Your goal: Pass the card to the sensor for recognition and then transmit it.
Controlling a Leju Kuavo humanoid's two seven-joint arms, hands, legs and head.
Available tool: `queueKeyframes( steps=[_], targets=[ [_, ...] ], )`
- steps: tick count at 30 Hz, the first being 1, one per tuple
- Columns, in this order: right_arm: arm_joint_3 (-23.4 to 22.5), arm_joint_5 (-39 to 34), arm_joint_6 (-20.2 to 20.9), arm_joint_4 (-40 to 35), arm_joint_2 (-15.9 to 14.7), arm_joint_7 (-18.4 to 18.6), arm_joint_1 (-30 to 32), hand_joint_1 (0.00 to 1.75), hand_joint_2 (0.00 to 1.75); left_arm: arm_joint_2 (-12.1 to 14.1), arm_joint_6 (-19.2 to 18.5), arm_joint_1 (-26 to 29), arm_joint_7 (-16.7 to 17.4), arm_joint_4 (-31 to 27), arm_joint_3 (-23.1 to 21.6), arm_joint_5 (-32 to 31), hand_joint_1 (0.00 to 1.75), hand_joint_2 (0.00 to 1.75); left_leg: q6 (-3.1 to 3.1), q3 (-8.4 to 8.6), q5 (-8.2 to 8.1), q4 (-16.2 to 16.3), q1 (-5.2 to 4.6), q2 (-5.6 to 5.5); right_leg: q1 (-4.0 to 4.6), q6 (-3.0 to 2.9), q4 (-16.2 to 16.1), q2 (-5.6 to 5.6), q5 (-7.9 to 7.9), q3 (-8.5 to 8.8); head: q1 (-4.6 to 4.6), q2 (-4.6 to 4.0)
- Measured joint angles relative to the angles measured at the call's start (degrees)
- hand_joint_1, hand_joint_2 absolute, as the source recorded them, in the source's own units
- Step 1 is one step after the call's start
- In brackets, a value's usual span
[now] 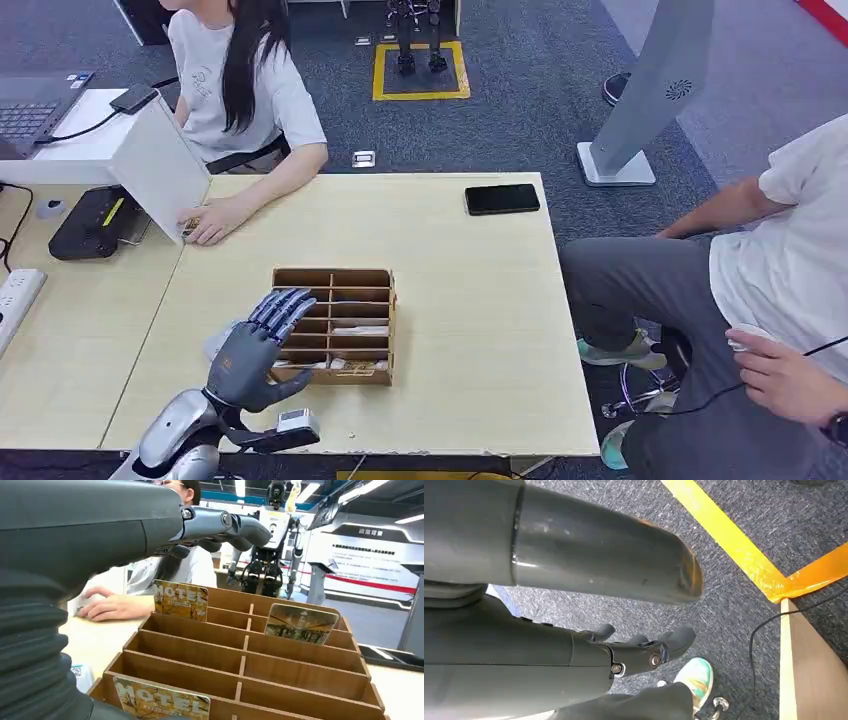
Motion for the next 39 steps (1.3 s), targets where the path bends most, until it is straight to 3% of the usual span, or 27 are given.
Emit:
queueKeyframes(
  steps=[28, 39],
  targets=[
    [-0.6, 0.4, 0.0, 0.0, 0.0, -0.2, -0.1, 0.0, 0.0, 1.6, -2.9, -0.2, 0.7, 0.0, 0.0, -0.7, 0.0, 1.75, 0.0, 0.0, 0.0, 0.0, 0.0, 0.0, 0.0, 0.0, 0.0, 0.0, 0.0, 0.0, 0.0, 0.0],
    [-0.9, 0.9, 0.0, 0.0, 0.0, -0.2, -0.2, 0.0, 0.0, 2.7, -5.9, -0.2, 0.0, 0.0, 0.0, 0.6, 0.0, 1.75, 0.0, 0.0, 0.0, 0.0, 0.0, 0.0, 0.0, 0.0, 0.0, 0.0, 0.0, 0.0, 0.0, 0.0]
  ],
)
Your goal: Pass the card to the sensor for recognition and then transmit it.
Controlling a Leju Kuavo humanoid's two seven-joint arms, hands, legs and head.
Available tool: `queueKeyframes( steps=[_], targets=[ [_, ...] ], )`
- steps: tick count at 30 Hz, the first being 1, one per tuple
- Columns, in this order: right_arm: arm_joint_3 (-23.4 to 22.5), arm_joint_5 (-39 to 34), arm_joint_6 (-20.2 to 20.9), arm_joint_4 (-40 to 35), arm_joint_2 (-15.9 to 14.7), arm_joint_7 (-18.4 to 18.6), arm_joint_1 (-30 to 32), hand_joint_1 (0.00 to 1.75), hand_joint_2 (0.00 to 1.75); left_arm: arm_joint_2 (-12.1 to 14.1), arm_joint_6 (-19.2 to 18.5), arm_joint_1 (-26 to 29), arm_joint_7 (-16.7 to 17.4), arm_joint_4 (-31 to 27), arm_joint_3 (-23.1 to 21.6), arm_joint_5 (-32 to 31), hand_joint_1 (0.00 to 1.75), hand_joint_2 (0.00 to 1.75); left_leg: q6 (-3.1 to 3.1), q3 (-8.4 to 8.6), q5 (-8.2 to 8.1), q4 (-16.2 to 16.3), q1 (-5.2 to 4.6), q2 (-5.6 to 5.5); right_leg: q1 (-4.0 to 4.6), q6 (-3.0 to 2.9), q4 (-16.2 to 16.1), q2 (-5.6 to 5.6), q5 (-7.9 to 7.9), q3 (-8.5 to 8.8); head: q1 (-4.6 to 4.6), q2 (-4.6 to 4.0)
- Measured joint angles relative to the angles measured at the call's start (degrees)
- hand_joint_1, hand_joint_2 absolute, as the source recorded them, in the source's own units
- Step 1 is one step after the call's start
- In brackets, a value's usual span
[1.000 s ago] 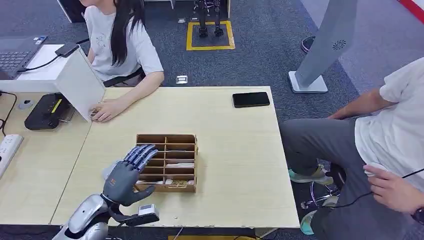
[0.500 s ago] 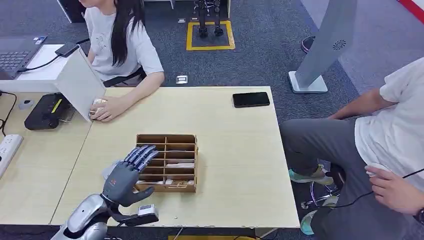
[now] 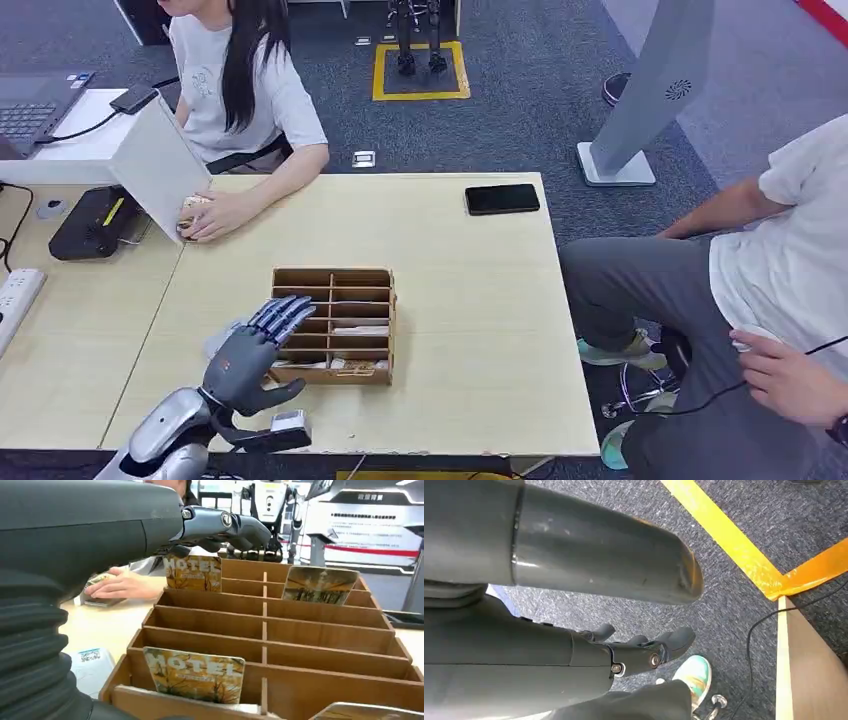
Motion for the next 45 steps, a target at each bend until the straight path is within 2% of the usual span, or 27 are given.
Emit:
queueKeyframes(
  steps=[30, 31, 34, 35, 36, 38, 39, 41, 42, 43, 45],
  targets=[
    [0.0, 0.2, 0.1, 0.0, 0.0, -0.1, 0.0, 0.0, 0.0, 1.2, -1.3, 0.0, -0.2, -0.2, 0.0, 0.4, 0.0, 1.75, 0.0, 0.0, 0.0, 0.0, 0.0, 0.0, 0.0, 0.0, 0.0, 0.0, 0.0, 0.0, 0.0, 0.0],
    [0.0, 0.2, 0.2, 0.0, 0.0, -0.1, 0.0, 0.0, 0.0, 1.3, -1.8, 0.0, -0.2, -0.2, 0.0, 0.6, 1.75, 1.75, 0.0, 0.0, 0.0, 0.0, 0.0, 0.0, 0.0, 0.0, 0.0, 0.0, 0.0, 0.0, 0.02, 0.0],
    [0.0, 0.4, 0.1, 0.0, 0.0, -0.3, 0.0, 0.0, 0.0, 1.8, -4.7, 0.0, -0.2, -0.2, 0.0, 1.1, 1.71, 1.75, 0.0, 0.0, 0.0, 0.0, 0.01, 0.0, 0.0, 0.0, 0.0, 0.0, 0.0, 0.0, 0.0, 0.0],
    [0.0, 0.6, 0.1, 0.0, 0.0, -0.3, 0.0, 0.0, 0.0, 2.1, -5.7, -0.1, -0.2, -0.2, 0.0, 1.4, 1.47, 1.75, 0.0, 0.0, 0.0, 0.0, 0.02, 0.0, 0.0, 0.0, 0.0, 0.0, 0.0, 0.0, 0.0, 0.0],
    [0.0, 0.7, 0.2, 0.0, 0.0, -0.3, -0.1, 0.0, 0.0, 2.3, -6.1, -0.1, -0.2, -0.2, 0.0, 1.6, 1.45, 1.75, 0.0, 0.0, 0.0, 0.0, 0.02, 0.0, 0.0, 0.0, 0.0, 0.0, 0.0, 0.0, 0.04, 0.0],
    [-0.1, 0.7, 0.1, 0.0, 0.0, -0.3, -0.1, 0.0, 0.0, 2.6, -6.5, -0.1, -0.2, -0.2, 0.0, 1.6, 1.62, 1.75, 0.0, 0.0, 0.0, 0.0, 0.01, 0.0, 0.0, 0.0, 0.0, 0.0, 0.0, 0.0, 0.02, 0.0],
    [-0.1, 0.7, 0.1, 0.0, 0.0, -0.3, -0.1, 0.0, 0.0, 2.7, -6.5, -0.1, -0.2, -0.2, 0.0, 1.6, 1.57, 1.75, 0.0, 0.0, 0.0, 0.0, 0.01, 0.0, 0.0, 0.0, 0.0, 0.0, 0.0, 0.0, 0.0, 0.0],
    [-0.1, 0.7, 0.2, 0.0, 0.0, -0.3, -0.2, 0.0, 0.0, 2.7, -6.5, -0.5, -0.2, -0.3, 0.0, 1.7, 1.69, 1.75, 0.0, 0.0, 0.0, 0.0, 0.01, -0.01, 0.0, 0.0, 0.0, -0.01, 0.0, 0.01, 0.02, 0.0],
    [-0.1, 0.7, 0.2, 0.0, 0.0, -0.3, -0.2, 0.0, 0.0, 2.7, -6.5, -0.6, -0.2, -0.3, 0.0, 1.7, 1.64, 1.75, 0.0, 0.0, 0.0, 0.0, 0.01, 0.01, 0.0, 0.0, 0.0, 0.0, 0.0, 0.01, 0.0, 0.0],
    [-0.1, 0.8, 0.2, 0.0, 0.0, -0.3, -0.2, 0.0, 0.0, 2.6, -6.5, -0.8, -0.2, -0.3, 0.0, 1.7, 1.75, 1.75, 0.0, 0.01, 0.0, 0.0, 0.01, 0.01, 0.0, 0.0, 0.0, 0.01, 0.0, 0.01, 0.02, 0.0],
    [-0.1, 0.8, 0.2, 0.0, 0.0, -0.3, -0.2, 0.0, 0.0, 2.5, -6.5, -1.0, -0.2, -0.3, 0.0, 1.6, 1.75, 1.75, 0.0, 0.01, 0.0, 0.0, 0.01, 0.01, 0.0, 0.0, 0.0, 0.0, 0.0, 0.01, 0.02, 0.0]
  ],
)
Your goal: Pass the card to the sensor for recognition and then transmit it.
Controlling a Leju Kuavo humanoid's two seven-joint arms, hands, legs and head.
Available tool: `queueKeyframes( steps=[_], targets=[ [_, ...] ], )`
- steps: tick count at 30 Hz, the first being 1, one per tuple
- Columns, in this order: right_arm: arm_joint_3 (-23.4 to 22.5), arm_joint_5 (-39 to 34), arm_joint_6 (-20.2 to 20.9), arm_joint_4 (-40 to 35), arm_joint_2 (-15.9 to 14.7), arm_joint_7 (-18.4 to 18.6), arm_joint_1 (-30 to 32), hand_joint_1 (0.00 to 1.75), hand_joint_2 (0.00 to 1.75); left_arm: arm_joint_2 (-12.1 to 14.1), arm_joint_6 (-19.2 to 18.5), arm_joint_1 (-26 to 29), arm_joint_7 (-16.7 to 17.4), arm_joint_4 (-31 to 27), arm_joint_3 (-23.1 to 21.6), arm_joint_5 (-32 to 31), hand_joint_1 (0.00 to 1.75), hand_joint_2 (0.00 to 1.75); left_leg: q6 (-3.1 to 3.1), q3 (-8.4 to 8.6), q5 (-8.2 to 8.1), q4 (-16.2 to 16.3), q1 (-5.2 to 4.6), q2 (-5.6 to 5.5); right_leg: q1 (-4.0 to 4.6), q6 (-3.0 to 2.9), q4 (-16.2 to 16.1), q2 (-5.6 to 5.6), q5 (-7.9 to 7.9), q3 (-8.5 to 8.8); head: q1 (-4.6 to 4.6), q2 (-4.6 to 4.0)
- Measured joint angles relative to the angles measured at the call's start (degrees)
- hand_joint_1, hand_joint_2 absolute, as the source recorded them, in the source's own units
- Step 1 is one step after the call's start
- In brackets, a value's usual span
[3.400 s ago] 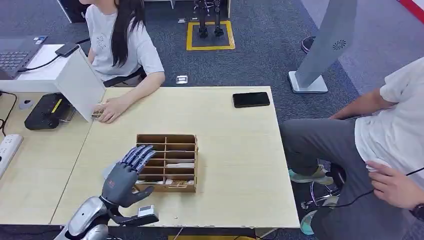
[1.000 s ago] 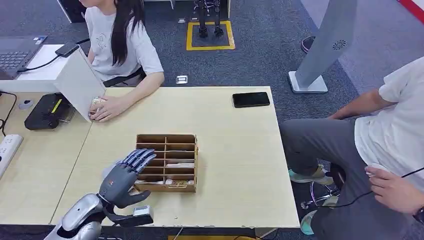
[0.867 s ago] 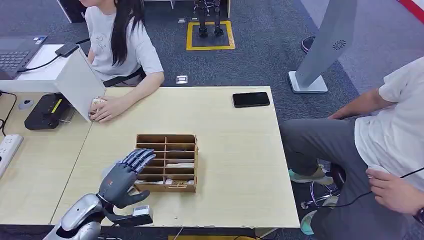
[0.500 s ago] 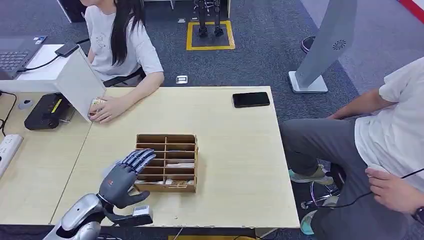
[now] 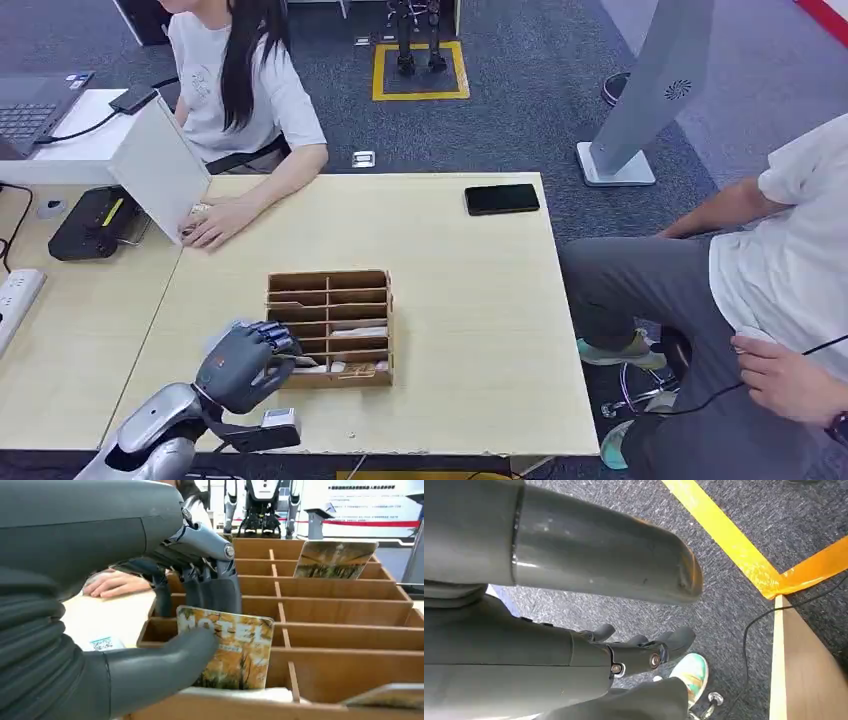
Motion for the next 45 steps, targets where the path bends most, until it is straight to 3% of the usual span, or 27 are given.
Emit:
queueKeyframes(
  steps=[6, 8, 13, 32, 37, 41, 45],
  targets=[
    [0.0, 0.2, 0.1, 0.0, 0.0, 0.0, 0.0, 0.0, 0.0, 0.0, 0.0, -0.2, 0.0, 0.0, 0.0, -0.1, 1.71, 1.75, 0.0, 0.0, 0.0, 0.0, 0.0, 0.0, 0.0, 0.0, 0.0, 0.0, 0.0, 0.0, -0.02, 0.0],
    [-0.1, 0.3, 0.1, 0.0, 0.0, 0.0, -0.1, 0.0, 0.0, 0.0, 0.0, -0.1, 0.0, 0.0, 0.0, -0.1, 1.62, 1.75, 0.0, 0.0, 0.0, 0.0, 0.02, -0.01, 0.0, 0.0, 0.0, -0.01, 0.0, 0.0, 0.0, 0.0],
    [-0.1, 0.3, 0.1, 0.0, 0.0, 0.0, -0.1, 0.0, 0.0, 0.0, 0.0, -0.1, 0.0, 0.0, 0.0, -0.1, 1.75, 1.75, 0.0, 0.0, 0.0, 0.0, 0.02, -0.01, 0.0, 0.0, 0.0, -0.01, 0.0, 0.0, -0.02, 0.0],
    [-0.3, 0.3, 0.1, 0.0, 0.0, 0.0, -0.1, 0.0, 0.0, 0.0, 0.0, -0.1, 0.0, 0.0, 0.0, 0.0, 1.75, 1.75, 0.0, 0.0, 0.0, 0.0, 0.02, -0.01, 0.0, 0.0, 0.0, -0.01, 0.0, 0.0, -0.02, 0.0],
    [-0.4, 0.3, 0.1, 0.0, 0.0, 0.0, -0.1, 0.0, 0.0, 0.2, 1.9, 0.0, 0.0, -0.5, 0.1, 1.5, 1.75, 1.75, 0.0, 0.0, 0.01, 0.0, 0.02, -0.01, 0.0, 0.0, 0.0, -0.01, 0.0, -0.02, -0.02, 0.0],
    [-0.7, 0.3, 0.0, 0.0, 0.0, -0.5, 0.0, 0.0, 0.0, 2.0, 1.9, -2.1, 1.1, -4.9, 3.1, 4.0, 1.75, 1.75, -0.01, -0.01, 0.02, 0.0, 0.04, -0.02, 0.01, -0.01, 0.0, -0.01, 0.01, -0.03, -0.02, 0.0],
    [-1.5, 0.2, -0.2, 0.0, 0.0, -1.0, 0.0, 0.0, 0.0, 4.8, -3.6, -7.8, 1.2, -9.4, 8.4, 10.3, 1.75, 1.75, -0.03, -0.01, 0.08, 0.0, 0.08, -0.02, 0.1, -0.07, 0.0, -0.01, 0.05, -0.03, -0.02, 0.0]
  ],
)
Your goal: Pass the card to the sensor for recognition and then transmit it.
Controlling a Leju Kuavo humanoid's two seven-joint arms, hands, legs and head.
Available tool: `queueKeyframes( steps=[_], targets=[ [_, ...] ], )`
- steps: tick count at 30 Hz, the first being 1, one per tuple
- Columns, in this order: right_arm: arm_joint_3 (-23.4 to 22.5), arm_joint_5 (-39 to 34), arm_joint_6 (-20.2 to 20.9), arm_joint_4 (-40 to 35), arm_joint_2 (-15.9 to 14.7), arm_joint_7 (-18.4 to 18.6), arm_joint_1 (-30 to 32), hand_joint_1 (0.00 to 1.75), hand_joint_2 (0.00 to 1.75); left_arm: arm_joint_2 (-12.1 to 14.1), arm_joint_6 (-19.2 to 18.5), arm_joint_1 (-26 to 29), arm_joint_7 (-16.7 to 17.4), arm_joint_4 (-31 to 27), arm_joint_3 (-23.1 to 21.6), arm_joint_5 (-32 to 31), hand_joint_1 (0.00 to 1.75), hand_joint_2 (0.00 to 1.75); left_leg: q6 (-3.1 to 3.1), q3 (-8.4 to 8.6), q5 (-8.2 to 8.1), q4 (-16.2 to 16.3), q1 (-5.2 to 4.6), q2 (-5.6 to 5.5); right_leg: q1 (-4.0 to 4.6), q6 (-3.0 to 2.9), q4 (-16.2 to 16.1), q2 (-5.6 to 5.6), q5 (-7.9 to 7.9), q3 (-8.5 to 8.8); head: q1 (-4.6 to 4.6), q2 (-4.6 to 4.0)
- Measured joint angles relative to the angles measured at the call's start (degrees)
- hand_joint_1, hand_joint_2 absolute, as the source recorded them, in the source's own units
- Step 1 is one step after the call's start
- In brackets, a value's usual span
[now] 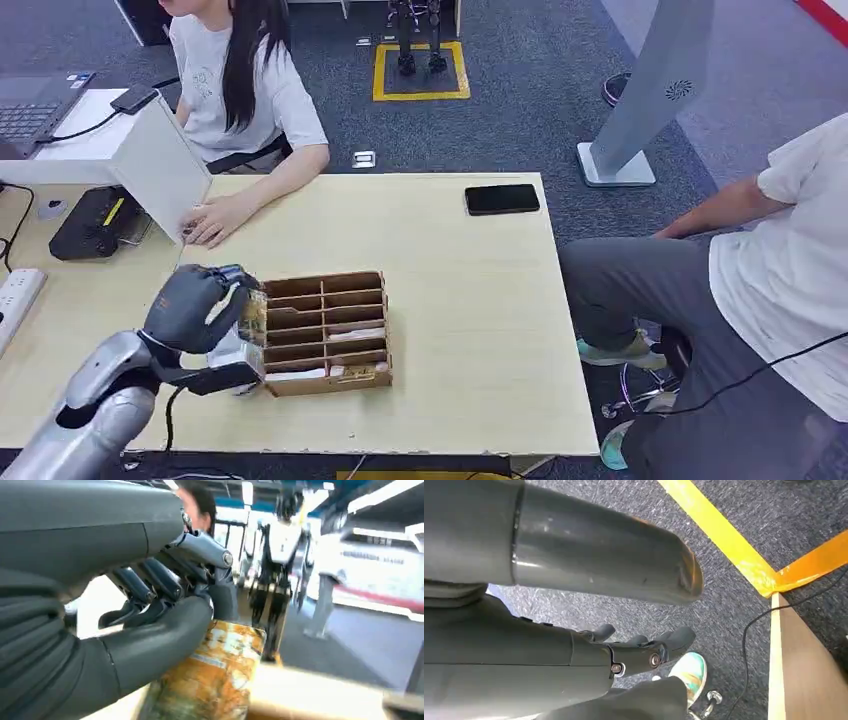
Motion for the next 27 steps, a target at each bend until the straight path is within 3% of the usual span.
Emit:
queueKeyframes(
  steps=[3, 7, 27],
  targets=[
    [-0.4, -0.1, -0.1, 0.0, 0.0, -0.4, 0.1, 0.0, 0.0, 1.7, -3.5, -3.9, -0.3, -2.2, 3.6, 3.2, 1.75, 1.75, 0.0, 0.01, 0.01, 0.0, 0.0, 0.05, 0.0, -0.05, 0.0, 0.02, 0.04, 0.0, 0.0, 0.0],
    [-0.9, -0.1, -0.1, 0.0, 0.0, -0.6, 0.2, 0.0, 0.0, 2.6, -4.2, -5.5, -0.4, -3.7, 5.9, 3.3, 1.75, 1.75, 0.0, 0.0, 0.0, 0.0, -0.01, 0.05, 0.0, -0.05, 0.0, 0.03, 0.03, -0.01, 0.0, 0.0],
    [-1.5, -0.3, -0.1, 0.0, 0.0, -0.5, 0.4, 0.0, 0.0, 3.6, -4.2, -7.2, -0.5, -4.8, 8.2, 3.1, 1.75, 1.75, 0.0, 0.0, 0.01, 0.0, 0.0, 0.06, 0.01, -0.06, 0.0, 0.04, 0.03, -0.03, 0.0, 0.0]
  ],
)
